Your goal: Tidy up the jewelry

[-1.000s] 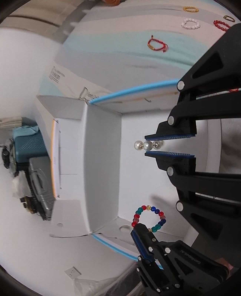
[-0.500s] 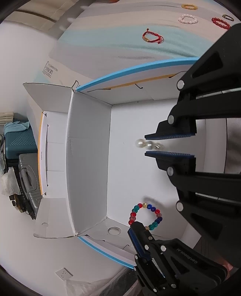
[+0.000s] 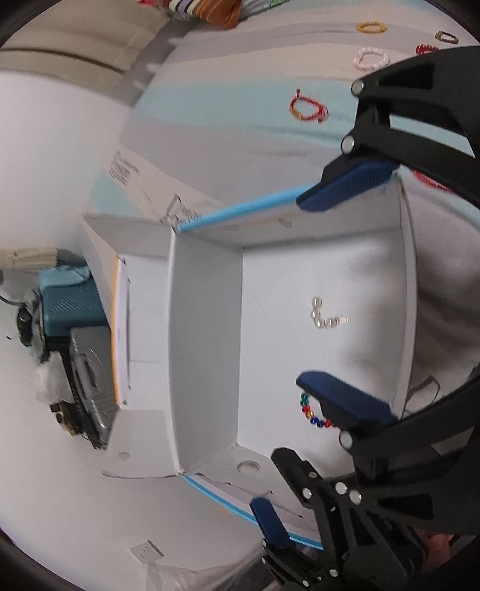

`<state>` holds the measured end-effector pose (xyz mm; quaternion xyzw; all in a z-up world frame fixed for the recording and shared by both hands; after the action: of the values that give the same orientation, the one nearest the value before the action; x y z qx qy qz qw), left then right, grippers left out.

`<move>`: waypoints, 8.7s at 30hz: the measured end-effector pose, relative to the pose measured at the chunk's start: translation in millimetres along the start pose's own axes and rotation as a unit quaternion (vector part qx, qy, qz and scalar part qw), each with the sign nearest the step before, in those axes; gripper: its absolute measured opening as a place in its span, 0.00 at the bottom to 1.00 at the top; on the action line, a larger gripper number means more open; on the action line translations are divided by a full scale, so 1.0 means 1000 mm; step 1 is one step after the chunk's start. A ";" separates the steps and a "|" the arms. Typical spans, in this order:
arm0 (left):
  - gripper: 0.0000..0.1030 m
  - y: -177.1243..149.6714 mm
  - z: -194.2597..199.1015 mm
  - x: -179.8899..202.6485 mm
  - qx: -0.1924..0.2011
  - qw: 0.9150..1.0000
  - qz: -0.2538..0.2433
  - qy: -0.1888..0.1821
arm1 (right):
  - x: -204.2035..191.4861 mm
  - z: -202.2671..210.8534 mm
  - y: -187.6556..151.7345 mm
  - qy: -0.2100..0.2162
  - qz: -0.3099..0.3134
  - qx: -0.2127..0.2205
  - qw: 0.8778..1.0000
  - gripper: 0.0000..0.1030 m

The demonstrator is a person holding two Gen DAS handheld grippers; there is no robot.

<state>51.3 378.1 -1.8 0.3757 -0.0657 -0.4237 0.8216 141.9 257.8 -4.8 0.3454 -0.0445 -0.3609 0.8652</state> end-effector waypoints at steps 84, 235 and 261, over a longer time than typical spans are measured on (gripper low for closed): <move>0.84 -0.145 0.014 0.343 -0.032 0.973 -0.188 -0.129 | 0.386 0.107 -0.290 -0.138 -0.264 -0.021 0.954 0.81; 0.07 0.008 0.103 0.180 0.061 0.985 -0.106 -0.119 | 0.188 0.147 -0.058 -0.070 -0.104 0.092 0.988 0.13; 0.07 0.018 0.022 0.009 0.007 0.999 -0.004 -0.043 | 0.029 0.047 0.025 0.018 -0.006 0.060 0.998 0.12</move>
<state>59.0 365.8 23.6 0.3636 -0.1024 -0.4422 0.8135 162.8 224.9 41.7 0.4037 -0.0484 -0.3561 0.8414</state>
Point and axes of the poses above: each gripper's, at about its wrist camera, not at the fingertips, and z roughly against the way its jaws point, x to its right, y to its top, the point moved 6 cm from there along -z, roughly the way its jaws point, and after that the axes turned 15 degrees about y, right-handed, at the moved point
